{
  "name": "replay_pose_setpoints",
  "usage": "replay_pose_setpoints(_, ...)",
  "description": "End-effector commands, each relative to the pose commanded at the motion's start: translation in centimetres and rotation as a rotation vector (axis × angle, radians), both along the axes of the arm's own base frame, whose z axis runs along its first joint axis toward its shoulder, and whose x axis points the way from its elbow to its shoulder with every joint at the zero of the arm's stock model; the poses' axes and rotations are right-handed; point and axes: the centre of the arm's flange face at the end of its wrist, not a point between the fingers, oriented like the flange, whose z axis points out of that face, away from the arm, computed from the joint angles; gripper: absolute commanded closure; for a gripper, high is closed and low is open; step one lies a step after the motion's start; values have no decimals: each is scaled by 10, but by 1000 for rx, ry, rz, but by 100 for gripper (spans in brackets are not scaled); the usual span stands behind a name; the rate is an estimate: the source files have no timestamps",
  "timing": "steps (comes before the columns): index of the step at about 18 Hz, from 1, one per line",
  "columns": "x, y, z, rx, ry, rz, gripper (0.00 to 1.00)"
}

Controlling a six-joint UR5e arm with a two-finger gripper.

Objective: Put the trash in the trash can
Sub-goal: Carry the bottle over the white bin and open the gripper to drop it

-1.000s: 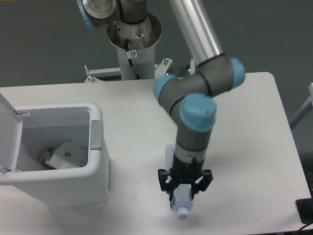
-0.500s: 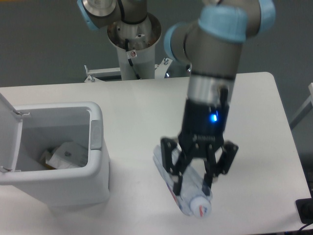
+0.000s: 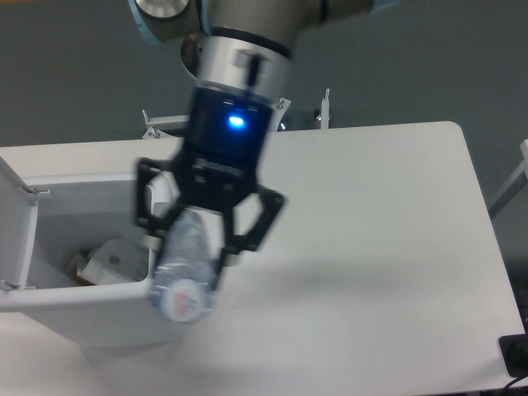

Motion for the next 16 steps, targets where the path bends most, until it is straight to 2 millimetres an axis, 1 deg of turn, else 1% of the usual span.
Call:
replay_pose_setpoints(2, 28, 7, -13, -22, -14, -43, 40)
replay_pose_setpoints(4, 46, 12, -39, -61, -32, -76, 40)
replay_pose_setpoints(6, 49, 14, -50, -77, -35, -88, 39)
replay_pose_setpoints(7, 48, 14, -52, -80, -36, -88, 32)
replay_pose_setpoints(9, 49, 12, -50, -77, -32, -90, 3)
replay_pose_setpoints(10, 52, 8, -45, -73, -29, -88, 0)
replay_pose_setpoints(12, 42, 1, -38, -63, -19, -70, 0)
replay_pose_setpoints(13, 36, -4, -31, -56, -6, -53, 0)
replay_pose_setpoints(14, 21, -16, -22, -46, 13, -24, 0)
replay_pose_setpoints(16, -16, -42, -6, -32, 54, 42, 0)
